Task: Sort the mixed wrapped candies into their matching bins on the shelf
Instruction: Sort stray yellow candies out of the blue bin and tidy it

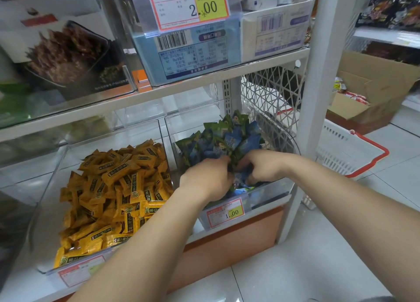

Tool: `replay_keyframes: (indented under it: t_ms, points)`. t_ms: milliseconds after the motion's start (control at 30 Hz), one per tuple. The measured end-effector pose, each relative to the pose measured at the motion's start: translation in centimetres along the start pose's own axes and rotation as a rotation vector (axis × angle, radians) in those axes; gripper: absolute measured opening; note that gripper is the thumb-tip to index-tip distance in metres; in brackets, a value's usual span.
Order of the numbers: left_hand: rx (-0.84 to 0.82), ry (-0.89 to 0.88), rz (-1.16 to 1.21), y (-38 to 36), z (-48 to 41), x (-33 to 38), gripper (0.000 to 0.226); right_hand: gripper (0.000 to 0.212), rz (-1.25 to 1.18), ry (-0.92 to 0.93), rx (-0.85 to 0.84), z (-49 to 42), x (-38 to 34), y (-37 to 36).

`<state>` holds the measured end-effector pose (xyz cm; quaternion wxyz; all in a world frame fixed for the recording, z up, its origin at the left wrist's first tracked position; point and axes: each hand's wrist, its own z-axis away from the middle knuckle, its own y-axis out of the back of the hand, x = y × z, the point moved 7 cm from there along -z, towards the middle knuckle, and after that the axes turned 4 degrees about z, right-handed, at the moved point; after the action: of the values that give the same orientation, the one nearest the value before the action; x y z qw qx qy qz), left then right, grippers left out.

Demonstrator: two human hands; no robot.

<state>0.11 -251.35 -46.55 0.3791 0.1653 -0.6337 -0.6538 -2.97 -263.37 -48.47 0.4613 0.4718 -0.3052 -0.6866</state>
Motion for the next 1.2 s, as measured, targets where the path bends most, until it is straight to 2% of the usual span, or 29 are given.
replay_keyframes:
  t_ms: [100, 267, 400, 533, 667, 800, 867, 933, 1033, 1100, 1200]
  points:
    - [-0.093, 0.021, 0.044, -1.1, -0.3, 0.1, 0.041, 0.020, 0.009, -0.024, -0.006, -0.1, -0.2, -0.3]
    - [-0.116, 0.078, -0.081, -1.9, 0.1, -0.4, 0.038, 0.023, -0.116, -0.034, 0.130, -0.3, -0.1, 0.1]
    - [-0.156, 0.074, 0.040, -2.5, 0.2, -0.6, 0.032, 0.027, -0.102, -0.014, 0.161, -0.5, -0.4, 0.1]
    - [-0.020, 0.118, 0.320, -2.4, 0.4, -0.7, 0.023, 0.038, -0.154, -0.008, 0.107, -0.3, -0.3, 0.0]
    - [0.117, 0.134, 0.725, -2.1, 0.9, -1.1, 0.038, 0.031, -0.258, 0.039, 0.083, 0.2, -0.5, 0.0]
    - [0.181, 0.101, 0.894, -1.7, 0.9, -1.0, 0.037, 0.022, -0.287, 0.053, 0.173, 0.8, -0.4, 0.7]
    - [0.236, 0.089, 0.902, -1.3, 0.8, -1.0, 0.034, 0.018, -0.304, 0.063, 0.240, 1.3, -0.3, 1.5]
    - [0.299, 0.103, 0.813, -1.0, 0.9, -1.2, 0.032, 0.016, -0.365, 0.061, 0.346, 1.9, -0.3, 2.6]
    - [0.342, 0.056, 0.758, -0.2, 1.0, -0.8, 0.039, 0.016, -0.578, 0.063, 0.454, 2.9, -0.4, 3.8]
    - [0.404, 0.011, 0.769, 0.9, 1.4, -0.5, 0.025, 0.015, -0.767, 0.086, 0.447, 3.3, -0.6, 3.9]
    - [0.513, 0.015, 0.793, 2.8, 2.1, -0.8, 0.009, 0.026, -0.978, 0.121, 0.439, 3.6, -1.2, 4.0]
